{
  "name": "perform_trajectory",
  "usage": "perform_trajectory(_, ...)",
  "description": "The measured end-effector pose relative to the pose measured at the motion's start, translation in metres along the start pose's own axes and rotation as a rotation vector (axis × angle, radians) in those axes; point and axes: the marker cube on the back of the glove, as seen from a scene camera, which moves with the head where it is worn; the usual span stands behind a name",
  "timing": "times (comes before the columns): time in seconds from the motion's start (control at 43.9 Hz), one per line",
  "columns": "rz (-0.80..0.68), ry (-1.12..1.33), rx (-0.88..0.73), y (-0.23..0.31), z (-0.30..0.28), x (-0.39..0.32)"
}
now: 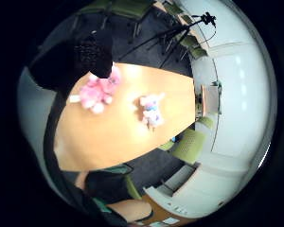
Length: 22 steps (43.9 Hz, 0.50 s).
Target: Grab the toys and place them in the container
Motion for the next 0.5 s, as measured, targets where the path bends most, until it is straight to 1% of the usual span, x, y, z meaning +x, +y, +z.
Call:
perform_trajectory(0.273, 0.061, -0.023, -0.125, -0.019, 0.093, 0.037)
perform_trajectory(0.501, 0.066, -0.015, -0.168, -0.032, 0.145, 0.041)
